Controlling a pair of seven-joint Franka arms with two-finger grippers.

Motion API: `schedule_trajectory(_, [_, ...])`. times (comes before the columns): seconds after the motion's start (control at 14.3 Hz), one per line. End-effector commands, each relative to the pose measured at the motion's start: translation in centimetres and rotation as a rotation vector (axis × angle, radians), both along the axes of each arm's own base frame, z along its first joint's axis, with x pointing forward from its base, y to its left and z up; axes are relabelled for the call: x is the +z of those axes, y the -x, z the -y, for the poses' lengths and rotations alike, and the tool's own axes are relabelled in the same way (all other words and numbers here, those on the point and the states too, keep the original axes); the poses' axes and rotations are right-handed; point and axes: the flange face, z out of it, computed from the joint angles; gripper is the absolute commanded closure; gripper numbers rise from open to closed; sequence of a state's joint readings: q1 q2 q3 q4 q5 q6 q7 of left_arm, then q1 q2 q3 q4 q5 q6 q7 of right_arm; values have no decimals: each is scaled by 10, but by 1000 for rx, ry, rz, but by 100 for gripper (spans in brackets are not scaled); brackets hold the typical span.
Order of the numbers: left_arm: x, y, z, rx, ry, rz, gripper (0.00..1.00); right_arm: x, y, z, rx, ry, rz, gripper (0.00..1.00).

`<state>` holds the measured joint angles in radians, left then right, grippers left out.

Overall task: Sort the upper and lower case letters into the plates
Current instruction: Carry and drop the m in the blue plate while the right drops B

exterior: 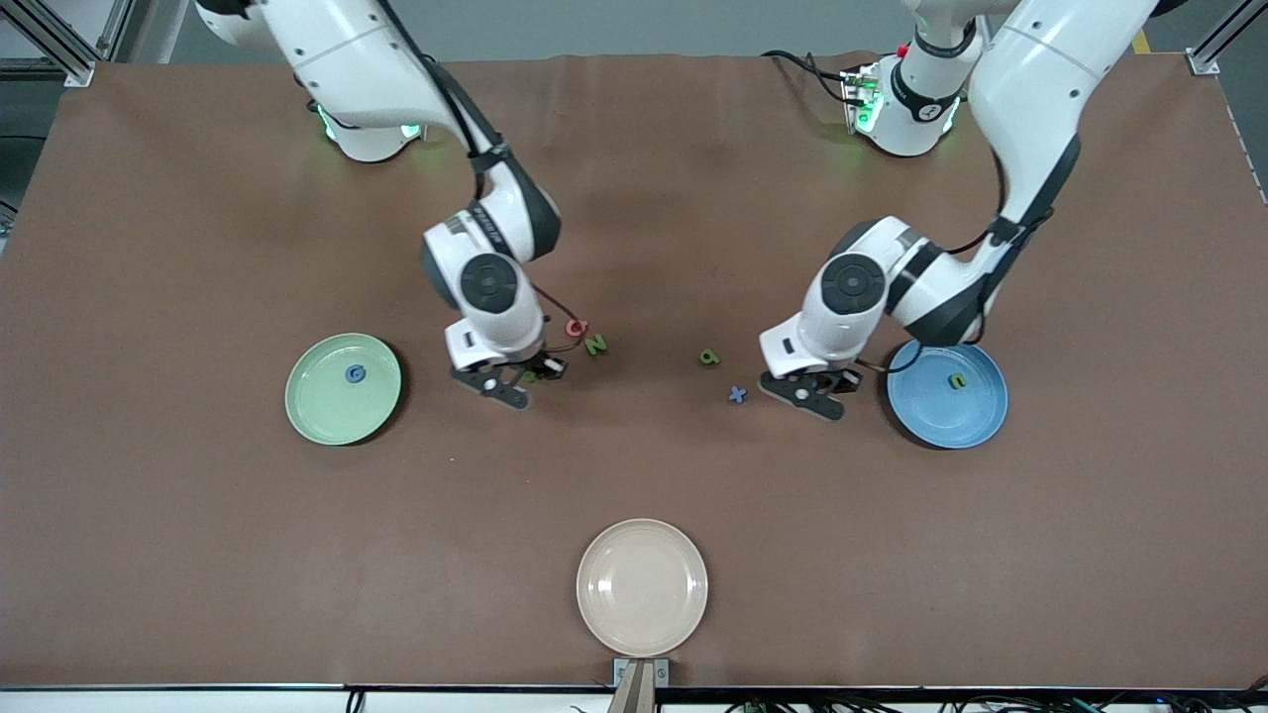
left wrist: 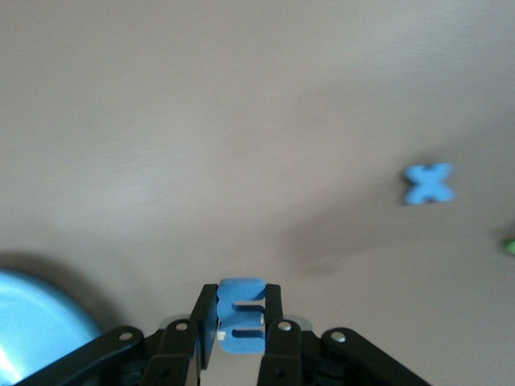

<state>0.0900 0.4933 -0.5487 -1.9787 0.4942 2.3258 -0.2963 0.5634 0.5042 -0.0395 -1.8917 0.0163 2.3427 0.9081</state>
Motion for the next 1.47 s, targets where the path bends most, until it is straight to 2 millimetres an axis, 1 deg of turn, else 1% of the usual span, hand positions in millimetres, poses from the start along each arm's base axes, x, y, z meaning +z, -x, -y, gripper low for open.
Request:
schedule_trajectory(0.0, [11,8,-50,53,-36,5,85,19,14,79,98,-9,-25,100])
schedule_trajectory(0.07, [11,7,-64,69,-35,5,85,17,12,109,127,-14,-31,100])
schedule_trajectory(0.14, [12,4,-75,86,-35,7,85,12,12,131,156,-17,-32,100])
schedule_trajectory(0.21, [9,4,-88,102,-38,0,85,4,12,154,185,-26,-14,100])
schedule_trajectory(0.28, [5,3,-105,99,-54,1,85,-4,12,177,201,-31,5,100])
schedule_trajectory(0.35, [1,2,-125,80,-66,10,85,-10,11,195,222,-35,20,100])
schedule_trajectory(0.42, [-3,3,-139,77,-54,16,85,-12,9,207,234,-36,26,100])
schedule_trajectory(0.56, [-13,8,-162,50,-23,20,85,-16,9,222,248,-36,18,100])
schedule_trajectory(0.77, [-31,15,-199,3,-16,35,85,-22,13,232,254,-36,25,100])
schedule_trajectory(0.84, [-39,17,-207,-4,-15,38,84,-24,14,234,251,-36,30,100])
schedule_trajectory(0.98, [-47,23,-212,-10,-14,26,84,-28,15,235,252,-36,44,99])
schedule_trajectory(1.05, [-48,25,-212,-16,-15,22,82,-28,15,236,250,-36,41,96])
schedule_trajectory(1.12, [-48,25,-213,-14,-15,22,82,-28,14,241,242,-36,38,82])
schedule_trajectory(1.19, [-48,25,-212,-14,-15,22,80,-26,13,243,256,-36,39,38])
schedule_trajectory(1.26, [-48,25,-212,-16,-15,22,77,-25,11,246,273,-37,40,0])
schedule_trajectory(1.33, [-48,25,-212,-11,-16,23,77,-23,9,251,273,-37,40,0])
schedule_trajectory(1.4, [-47,24,-211,-11,-15,25,72,-18,6,250,267,-37,28,0])
